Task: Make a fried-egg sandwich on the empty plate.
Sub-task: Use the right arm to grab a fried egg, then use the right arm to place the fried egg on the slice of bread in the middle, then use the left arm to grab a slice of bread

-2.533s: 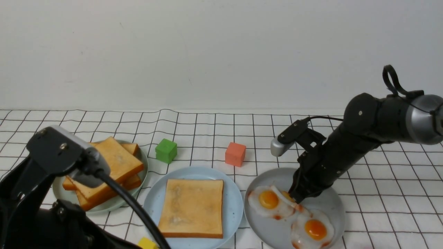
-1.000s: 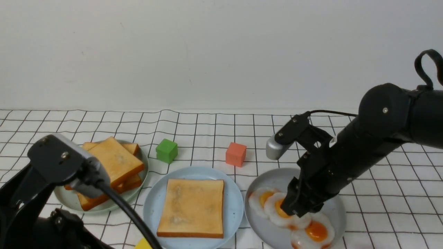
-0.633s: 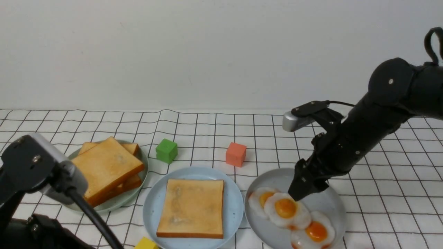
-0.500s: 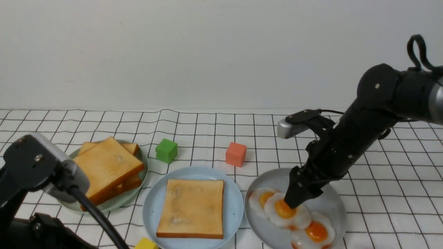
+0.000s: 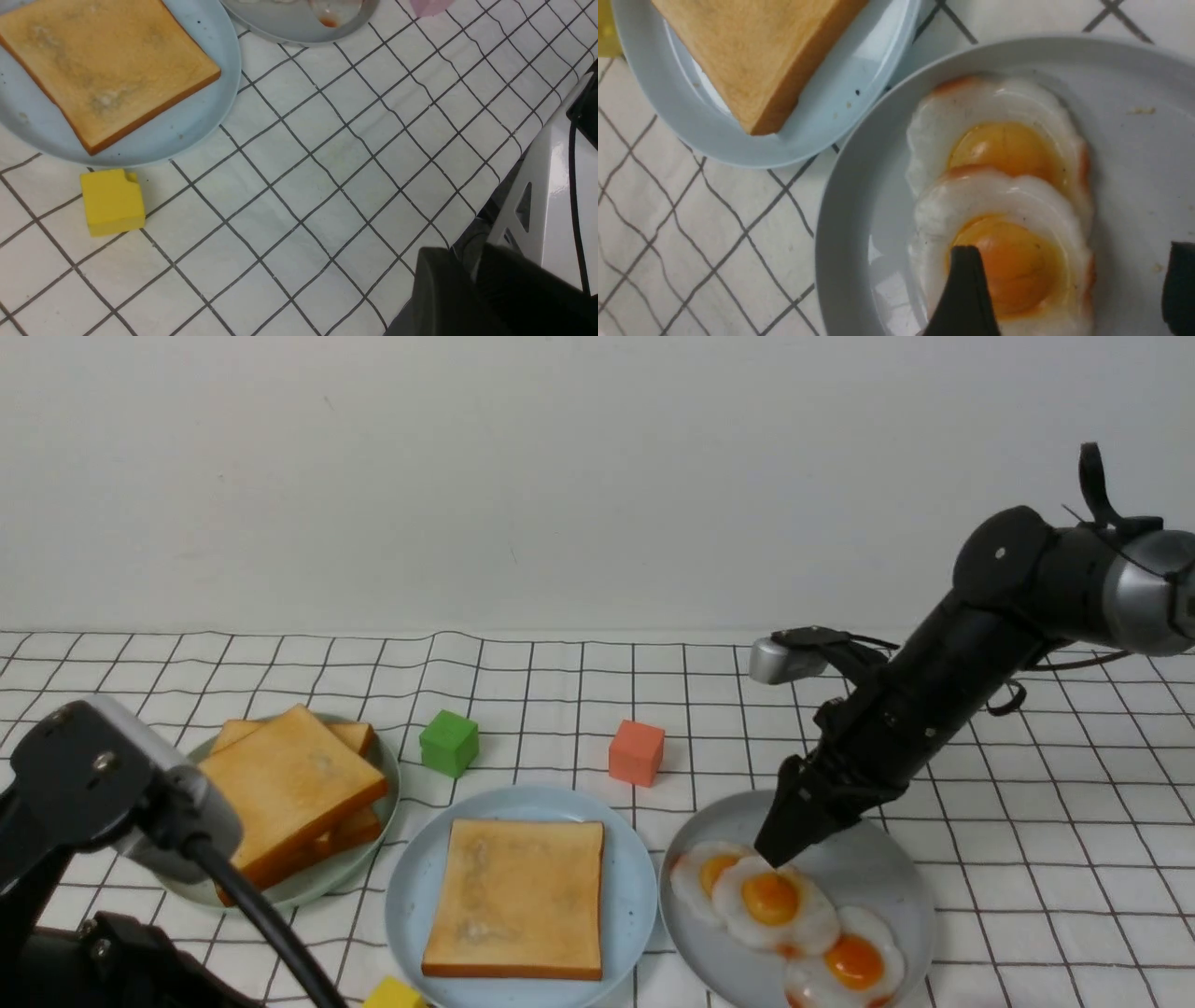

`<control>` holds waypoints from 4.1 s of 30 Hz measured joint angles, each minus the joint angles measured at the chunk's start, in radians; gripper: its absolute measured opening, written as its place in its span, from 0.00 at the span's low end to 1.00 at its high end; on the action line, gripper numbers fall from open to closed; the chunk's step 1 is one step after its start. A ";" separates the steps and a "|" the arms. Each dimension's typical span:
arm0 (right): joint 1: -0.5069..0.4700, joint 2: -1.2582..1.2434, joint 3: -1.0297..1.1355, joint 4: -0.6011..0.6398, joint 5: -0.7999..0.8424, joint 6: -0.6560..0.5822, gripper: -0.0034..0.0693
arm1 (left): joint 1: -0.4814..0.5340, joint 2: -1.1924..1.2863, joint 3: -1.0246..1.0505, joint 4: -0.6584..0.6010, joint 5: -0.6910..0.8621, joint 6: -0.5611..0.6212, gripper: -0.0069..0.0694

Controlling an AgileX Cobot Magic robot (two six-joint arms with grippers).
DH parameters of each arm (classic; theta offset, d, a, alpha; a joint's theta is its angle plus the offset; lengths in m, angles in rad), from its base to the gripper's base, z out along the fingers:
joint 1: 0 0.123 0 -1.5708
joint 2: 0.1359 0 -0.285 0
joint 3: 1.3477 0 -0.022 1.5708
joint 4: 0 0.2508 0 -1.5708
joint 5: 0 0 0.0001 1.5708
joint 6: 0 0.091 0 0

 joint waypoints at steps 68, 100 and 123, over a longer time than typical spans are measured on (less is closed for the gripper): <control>0.427 0.021 -0.221 0.036 -0.220 0.250 0.08 | 0.000 -0.254 0.000 0.327 0.122 -0.353 0.31; 0.433 -0.528 -0.199 -0.256 0.030 0.413 0.77 | 0.005 -0.030 0.021 0.787 -0.117 -0.988 0.36; 0.433 -1.198 0.488 -0.137 -0.251 0.194 0.76 | 0.921 0.653 -0.204 -0.304 -0.101 -0.064 0.41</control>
